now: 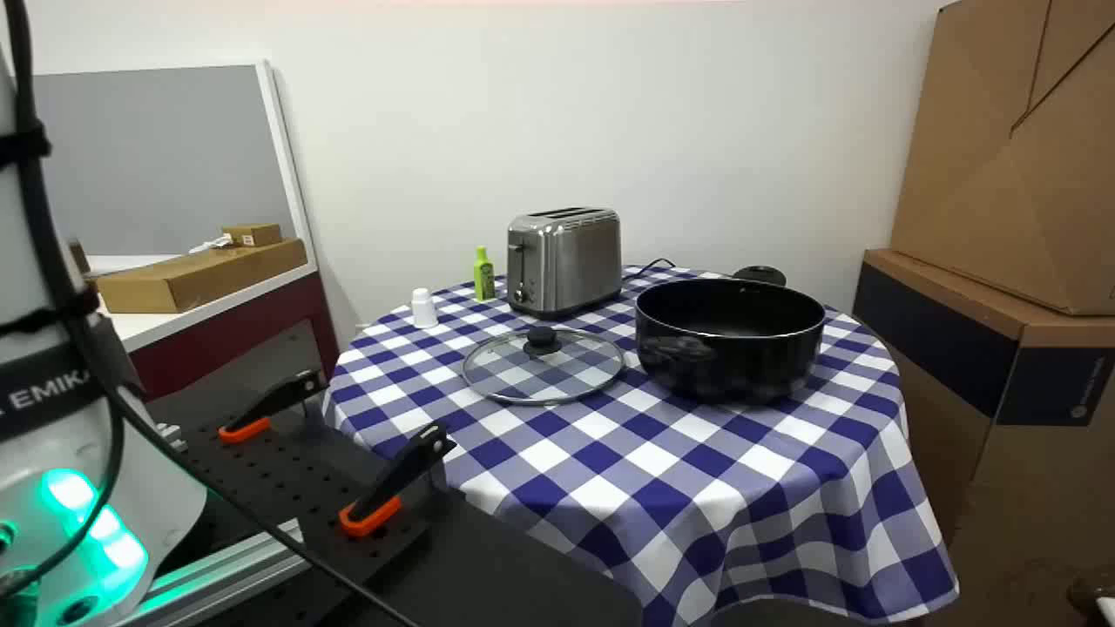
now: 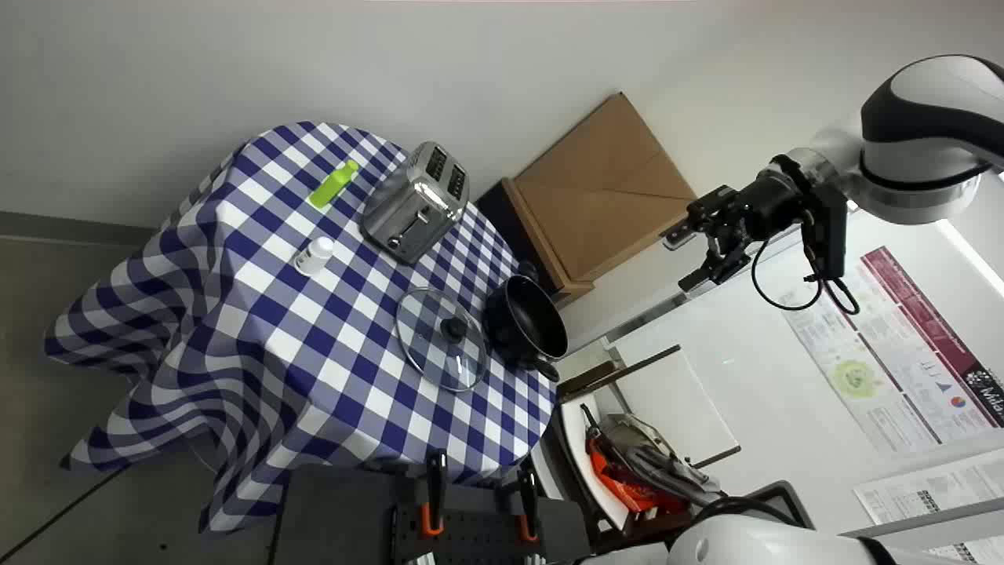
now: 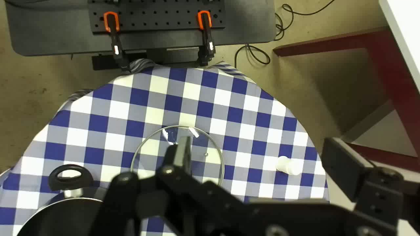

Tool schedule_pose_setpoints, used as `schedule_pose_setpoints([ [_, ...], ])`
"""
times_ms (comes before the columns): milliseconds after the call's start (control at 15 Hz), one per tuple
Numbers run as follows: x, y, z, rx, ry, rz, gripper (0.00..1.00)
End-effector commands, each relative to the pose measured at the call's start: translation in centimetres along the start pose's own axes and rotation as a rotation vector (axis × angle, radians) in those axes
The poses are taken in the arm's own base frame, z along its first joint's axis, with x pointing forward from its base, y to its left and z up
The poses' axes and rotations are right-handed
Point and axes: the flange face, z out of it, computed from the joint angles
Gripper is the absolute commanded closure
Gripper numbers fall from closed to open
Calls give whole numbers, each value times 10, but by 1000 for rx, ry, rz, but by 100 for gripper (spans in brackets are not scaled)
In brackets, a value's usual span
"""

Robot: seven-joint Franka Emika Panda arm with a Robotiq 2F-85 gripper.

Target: Put the lid on the pot

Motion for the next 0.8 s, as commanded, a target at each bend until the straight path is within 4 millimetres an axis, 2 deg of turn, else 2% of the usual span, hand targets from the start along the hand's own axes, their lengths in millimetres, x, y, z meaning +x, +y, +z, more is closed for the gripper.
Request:
schedule_pose_setpoints([
  [0,0,0,-1,0,-1,0,0],
  [267,18,4,24,-12,66,48,0],
  [733,64,15,124,-91,182,93,0],
])
